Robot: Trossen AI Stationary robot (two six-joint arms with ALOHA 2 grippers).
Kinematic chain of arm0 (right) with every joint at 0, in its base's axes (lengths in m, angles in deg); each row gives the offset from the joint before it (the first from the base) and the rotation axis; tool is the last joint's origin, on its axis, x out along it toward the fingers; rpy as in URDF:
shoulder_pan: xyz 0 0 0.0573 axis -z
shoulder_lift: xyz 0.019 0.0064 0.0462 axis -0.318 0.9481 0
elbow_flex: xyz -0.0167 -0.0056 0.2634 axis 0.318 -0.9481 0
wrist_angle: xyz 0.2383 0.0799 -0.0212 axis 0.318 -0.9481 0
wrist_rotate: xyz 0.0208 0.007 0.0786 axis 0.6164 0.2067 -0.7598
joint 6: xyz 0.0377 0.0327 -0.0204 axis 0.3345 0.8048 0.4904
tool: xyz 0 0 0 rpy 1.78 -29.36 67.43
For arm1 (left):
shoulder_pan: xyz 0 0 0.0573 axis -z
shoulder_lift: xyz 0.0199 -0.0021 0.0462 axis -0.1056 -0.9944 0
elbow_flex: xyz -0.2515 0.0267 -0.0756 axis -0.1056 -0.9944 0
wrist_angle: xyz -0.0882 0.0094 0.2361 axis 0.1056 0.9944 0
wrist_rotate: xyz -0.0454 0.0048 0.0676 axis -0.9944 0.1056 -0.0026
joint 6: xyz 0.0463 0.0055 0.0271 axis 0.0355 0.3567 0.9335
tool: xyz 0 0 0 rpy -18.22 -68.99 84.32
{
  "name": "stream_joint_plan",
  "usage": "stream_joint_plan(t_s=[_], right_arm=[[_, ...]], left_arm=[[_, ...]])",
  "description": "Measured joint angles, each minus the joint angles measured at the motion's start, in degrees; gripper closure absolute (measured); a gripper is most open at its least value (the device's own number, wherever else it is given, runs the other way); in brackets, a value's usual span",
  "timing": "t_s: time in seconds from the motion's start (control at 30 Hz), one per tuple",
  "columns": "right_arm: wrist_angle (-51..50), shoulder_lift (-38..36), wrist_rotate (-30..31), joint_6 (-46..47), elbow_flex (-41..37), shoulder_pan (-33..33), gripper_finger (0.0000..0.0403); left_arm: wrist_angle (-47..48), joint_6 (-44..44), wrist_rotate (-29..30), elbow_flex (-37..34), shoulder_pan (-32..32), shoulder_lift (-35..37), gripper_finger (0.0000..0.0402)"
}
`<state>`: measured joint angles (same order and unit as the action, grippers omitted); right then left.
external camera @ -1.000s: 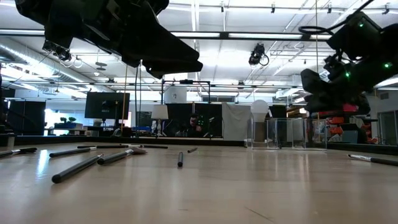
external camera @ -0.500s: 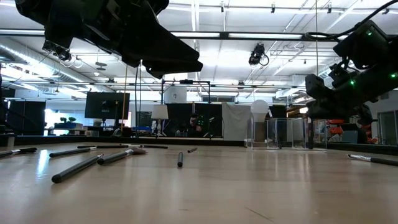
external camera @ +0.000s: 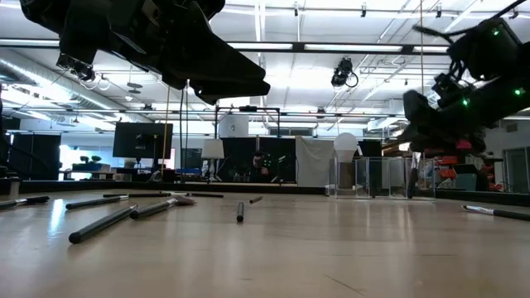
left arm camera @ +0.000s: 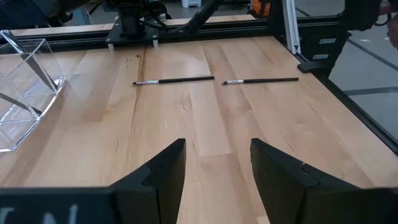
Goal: Put items in baskets/containers
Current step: Put the eyeshadow brush into the transparent organizer
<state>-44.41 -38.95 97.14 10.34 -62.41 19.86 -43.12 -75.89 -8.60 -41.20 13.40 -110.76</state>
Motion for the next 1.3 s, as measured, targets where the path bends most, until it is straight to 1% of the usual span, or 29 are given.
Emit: stream_joint_plan(t_s=[0.07, 0.17, 0.27, 0.33, 0.4, 0.5, 0.63, 0.8, 0.9, 1.03, 1.17, 1.23, 1.3], right_arm=[[5.69, -0.50, 0.00, -5.15, 0.00, -0.04, 0.0255], [17.01, -0.91, -0.19, -13.81, 0.00, -1.16, 0.0267], [28.53, -0.89, -2.97, -22.83, 0.19, -4.18, 0.0283], [30.39, -0.84, -5.21, -25.97, 1.79, -7.28, 0.0296], [28.34, -0.51, -6.43, -26.99, 4.31, -11.00, 0.0314], [20.25, 1.46, -6.67, -25.16, 8.75, -17.23, 0.0347], [10.91, 7.12, -6.62, -17.20, 14.03, -25.19, 0.0394], [1.44, 18.38, -5.33, -3.59, 21.01, -33.50, 0.0399], [-8.06, 25.75, -6.28, 4.72, 27.59, -37.46, 0.0400], [-27.14, 34.58, -11.09, 17.95, 39.51, -41.25, 0.0401], [-49.85, 42.54, -20.23, 32.27, 50.90, -43.67, 0.0402], [-59.40, 45.85, -24.42, 38.72, 54.77, -44.70, 0.0402], [-64.51, 48.16, -27.12, 44.48, 56.24, -45.77, 0.0402]], left_arm=[[0.00, -0.02, 0.00, 0.00, 0.00, 0.00, 0.0220], [0.00, -0.13, 0.00, 0.00, 0.00, 0.00, 0.0220], [0.00, -0.37, 0.00, 0.00, 0.00, 0.00, 0.0220], [0.01, -0.42, 0.00, 0.00, 0.00, 0.00, 0.0220], [0.00, -0.44, 0.00, 0.00, 0.00, 0.00, 0.0220], [-0.05, -0.51, 0.00, 0.00, 0.00, 0.00, 0.0220], [-0.11, -0.58, 0.00, -0.01, 0.00, 0.00, 0.0220], [-0.21, -0.63, 0.00, 0.00, 0.00, 0.00, 0.0220], [-0.27, -1.78, 0.00, 0.00, 0.02, 0.00, 0.0220], [-0.24, -3.94, 0.02, 0.00, 0.52, 0.00, 0.0220], [-0.26, -4.70, 0.04, 0.00, 2.05, 0.00, 0.0220], [-0.28, -4.68, 0.04, 0.00, 2.97, 0.00, 0.0220], [-0.24, -4.66, 0.02, 0.00, 3.86, 0.00, 0.0220]])
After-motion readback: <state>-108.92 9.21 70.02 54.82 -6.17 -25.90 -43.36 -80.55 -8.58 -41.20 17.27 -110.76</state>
